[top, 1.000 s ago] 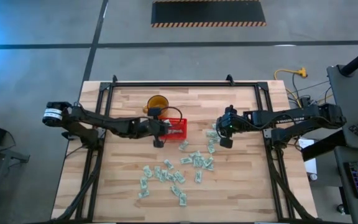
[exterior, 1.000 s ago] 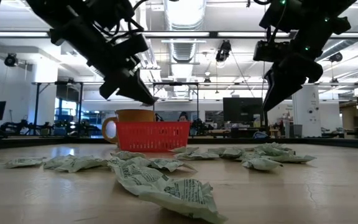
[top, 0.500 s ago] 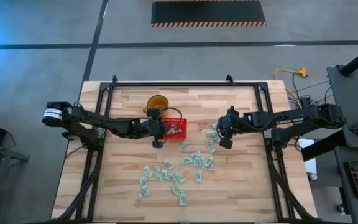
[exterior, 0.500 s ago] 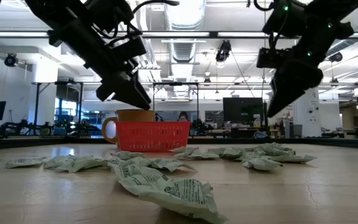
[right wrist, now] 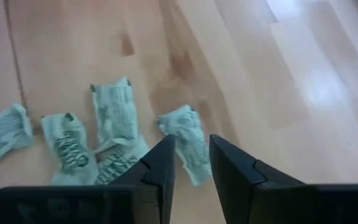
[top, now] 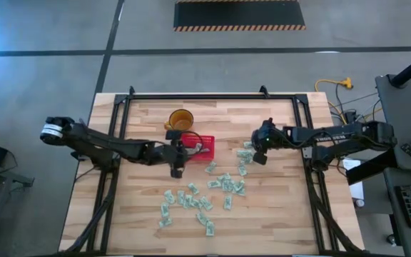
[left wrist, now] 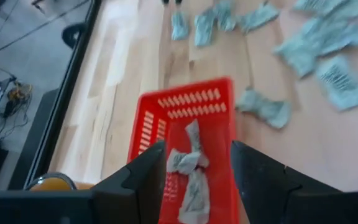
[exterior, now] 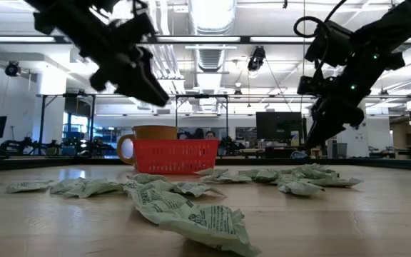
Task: Pick and place Stevia / Truvia into bins
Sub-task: Put the gray stevia packet into the red basket
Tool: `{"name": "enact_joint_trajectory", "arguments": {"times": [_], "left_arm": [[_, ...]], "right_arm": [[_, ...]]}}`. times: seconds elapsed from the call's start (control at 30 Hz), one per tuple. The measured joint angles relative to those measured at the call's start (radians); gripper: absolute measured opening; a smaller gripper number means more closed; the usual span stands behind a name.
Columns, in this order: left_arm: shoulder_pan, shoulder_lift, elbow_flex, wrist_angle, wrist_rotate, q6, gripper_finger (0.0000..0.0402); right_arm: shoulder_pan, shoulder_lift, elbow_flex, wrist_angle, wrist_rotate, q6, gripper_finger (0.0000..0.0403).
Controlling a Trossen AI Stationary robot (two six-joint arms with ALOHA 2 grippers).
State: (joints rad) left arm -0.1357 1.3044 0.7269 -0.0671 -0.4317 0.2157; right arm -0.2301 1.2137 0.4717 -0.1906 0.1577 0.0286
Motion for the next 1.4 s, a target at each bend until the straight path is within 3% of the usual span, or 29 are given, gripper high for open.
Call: {"name": "enact_joint_trajectory", "arguments": {"times": [0.13, 0.43, 0.67, 0.97, 1.4], "left_arm": [[-0.053, -0.065, 0.0, -0.003, -0.001, -0.001, 0.0162], [-0.188, -0.199, -0.001, -0.02, 0.0, -0.004, 0.0162], [-0.251, -0.253, -0.01, -0.023, 0.0, -0.004, 0.0162], [-0.302, -0.261, -0.008, -0.03, 0.0, -0.027, 0.0162], [-0.355, -0.261, 0.0, -0.032, 0.0, -0.027, 0.0162]], "right_arm": [[-0.023, 0.0, -0.005, 0.037, -0.084, -0.006, 0.0108], [-0.045, 0.121, -0.014, 0.082, -0.08, -0.093, 0.0156], [-0.1, 0.209, 0.024, 0.078, -0.081, -0.108, 0.0165], [-0.102, 0.243, 0.033, 0.078, -0.087, -0.115, 0.0129], [-0.102, 0.226, 0.031, 0.072, -0.08, -0.161, 0.0029]]}}
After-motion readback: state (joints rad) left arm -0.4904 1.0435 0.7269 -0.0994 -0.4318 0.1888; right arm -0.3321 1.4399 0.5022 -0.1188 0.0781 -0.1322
